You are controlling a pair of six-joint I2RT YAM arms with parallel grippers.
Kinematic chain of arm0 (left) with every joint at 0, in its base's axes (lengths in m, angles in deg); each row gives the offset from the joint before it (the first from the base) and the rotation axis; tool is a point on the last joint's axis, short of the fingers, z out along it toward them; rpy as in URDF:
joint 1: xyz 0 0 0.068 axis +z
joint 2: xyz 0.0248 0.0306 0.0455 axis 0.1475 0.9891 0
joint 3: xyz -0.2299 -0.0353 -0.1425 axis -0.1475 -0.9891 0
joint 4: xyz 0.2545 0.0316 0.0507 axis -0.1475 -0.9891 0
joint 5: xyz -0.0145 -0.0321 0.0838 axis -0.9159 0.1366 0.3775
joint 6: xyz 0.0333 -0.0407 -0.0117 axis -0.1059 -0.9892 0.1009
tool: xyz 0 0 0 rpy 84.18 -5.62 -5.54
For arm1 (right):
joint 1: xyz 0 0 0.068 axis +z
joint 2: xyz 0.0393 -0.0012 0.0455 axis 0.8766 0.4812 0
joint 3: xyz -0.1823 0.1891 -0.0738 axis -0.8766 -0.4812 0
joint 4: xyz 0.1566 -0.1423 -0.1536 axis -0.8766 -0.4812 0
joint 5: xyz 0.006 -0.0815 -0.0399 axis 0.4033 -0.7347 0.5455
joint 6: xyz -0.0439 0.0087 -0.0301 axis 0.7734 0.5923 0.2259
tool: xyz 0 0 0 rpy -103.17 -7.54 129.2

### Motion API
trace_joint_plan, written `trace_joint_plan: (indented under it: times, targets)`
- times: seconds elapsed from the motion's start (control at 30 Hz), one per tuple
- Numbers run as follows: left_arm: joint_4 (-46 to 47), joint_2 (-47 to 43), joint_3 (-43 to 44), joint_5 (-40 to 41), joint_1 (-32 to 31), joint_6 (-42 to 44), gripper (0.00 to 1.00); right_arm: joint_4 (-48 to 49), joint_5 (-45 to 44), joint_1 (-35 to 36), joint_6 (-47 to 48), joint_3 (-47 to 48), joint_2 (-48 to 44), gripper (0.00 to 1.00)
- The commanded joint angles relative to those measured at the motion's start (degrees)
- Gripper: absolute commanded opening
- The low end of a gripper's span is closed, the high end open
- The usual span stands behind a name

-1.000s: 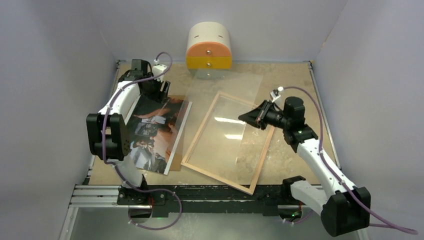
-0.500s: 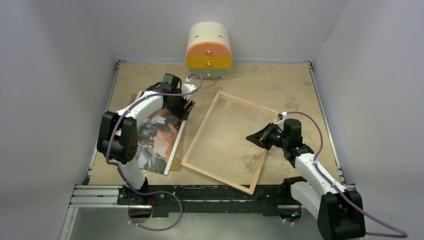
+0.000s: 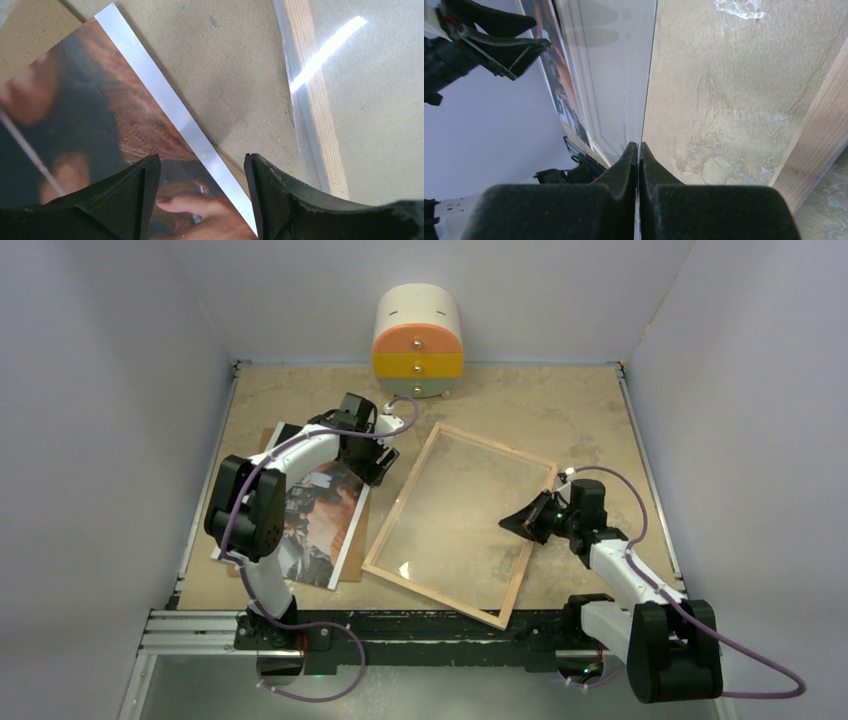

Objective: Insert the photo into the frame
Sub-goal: Place the photo frame item in the photo frame.

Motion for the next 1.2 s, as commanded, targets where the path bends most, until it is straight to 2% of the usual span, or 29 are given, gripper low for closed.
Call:
trace_joint_plan:
  times: [0.0,0.17,0.47,0.7,1.17]
  targets:
    - [1.8,0.5,1.5,0.8,-1.0,0.5,0.66,-2.6,4.1,-0.1,5.0,2.0,1.1,0.00]
    - [1.9,1.4,1.8,1.4,-1.7,1.0,0.66,-6.9,3.2,-0.1,7.8,3.8,1.4,0.00]
    - [2.0,1.8,1.5,1.3,-2.5,1.1,0.66,-8.4,1.7,-0.1,8.6,4.9,1.6,0.00]
    - [2.4,3.0,1.9,2.0,-3.6,1.2,0.66,-11.7,-0.9,-0.1,9.8,6.7,-1.6,0.00]
    - [3.2,3.8,0.6,3.5,-4.2,2.0,0.66,-11.7,-0.1,-0.1,10.5,7.9,0.0,0.00]
